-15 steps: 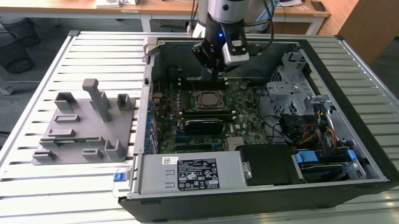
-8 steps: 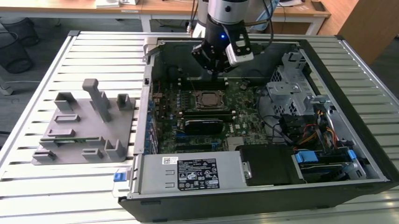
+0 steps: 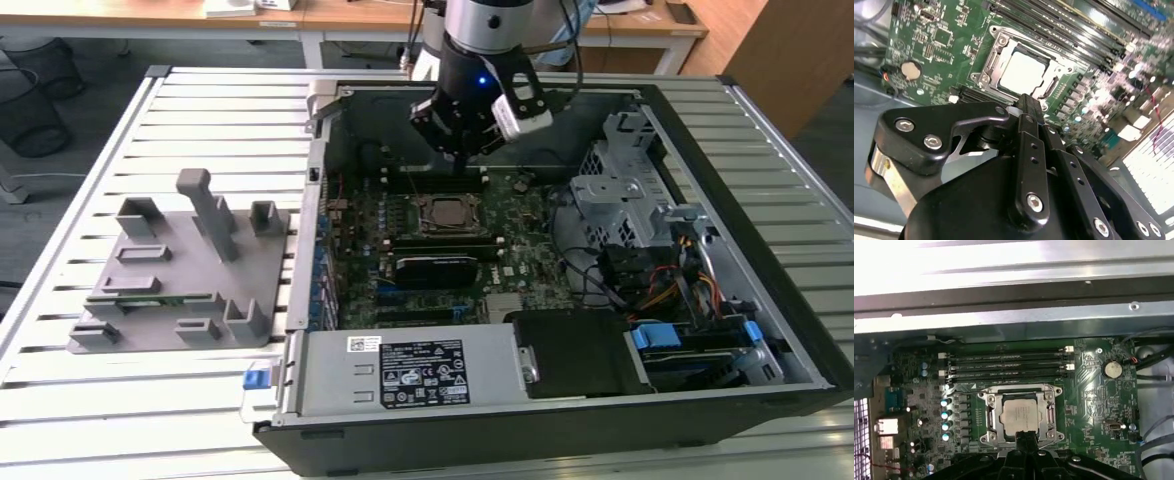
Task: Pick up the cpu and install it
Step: 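Install the first cpu locking lever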
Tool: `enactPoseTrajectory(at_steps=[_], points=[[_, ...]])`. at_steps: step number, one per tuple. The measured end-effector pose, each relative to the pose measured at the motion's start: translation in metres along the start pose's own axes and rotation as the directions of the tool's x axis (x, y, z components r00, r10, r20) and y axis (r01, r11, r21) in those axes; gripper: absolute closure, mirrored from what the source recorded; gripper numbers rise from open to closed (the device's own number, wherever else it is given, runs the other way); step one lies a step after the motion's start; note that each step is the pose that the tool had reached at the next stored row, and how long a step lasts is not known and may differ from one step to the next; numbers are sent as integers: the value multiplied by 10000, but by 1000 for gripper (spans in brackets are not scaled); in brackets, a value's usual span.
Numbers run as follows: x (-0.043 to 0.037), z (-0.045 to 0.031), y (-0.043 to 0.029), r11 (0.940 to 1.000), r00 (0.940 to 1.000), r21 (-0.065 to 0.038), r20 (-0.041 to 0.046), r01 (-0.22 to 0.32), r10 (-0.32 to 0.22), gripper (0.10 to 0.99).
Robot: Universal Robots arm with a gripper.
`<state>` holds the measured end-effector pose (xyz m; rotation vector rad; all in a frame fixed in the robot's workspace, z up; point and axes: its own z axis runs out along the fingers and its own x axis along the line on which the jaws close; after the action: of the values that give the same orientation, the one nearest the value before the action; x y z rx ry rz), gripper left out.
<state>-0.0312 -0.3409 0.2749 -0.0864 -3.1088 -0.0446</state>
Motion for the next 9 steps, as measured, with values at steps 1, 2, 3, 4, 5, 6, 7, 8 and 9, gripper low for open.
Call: enactPoseTrajectory(at_steps=[1, 2, 3, 4, 5, 6, 7, 8, 9], points=[[0, 2, 0, 9998, 9998, 5, 0, 189, -189, 973], [0, 6, 0, 9995, 9995, 5, 16, 327, -327, 973], [0, 7, -1, 9990, 9990, -2, 42, 445, -445, 973], [0, 9, -1, 9987, 9987, -33, 81, 509, -508, 973], [4, 11, -1, 9986, 9985, -69, 156, 528, -527, 973], [19, 12, -2, 9985, 9982, -93, 278, 533, -530, 973], [45, 14, -3, 9985, 9978, -104, 402, 539, -535, 973], [73, 18, -5, 9985, 9974, -111, 481, 544, -538, 973], [102, 21, -6, 9984, 9972, -127, 516, 544, -536, 973]])
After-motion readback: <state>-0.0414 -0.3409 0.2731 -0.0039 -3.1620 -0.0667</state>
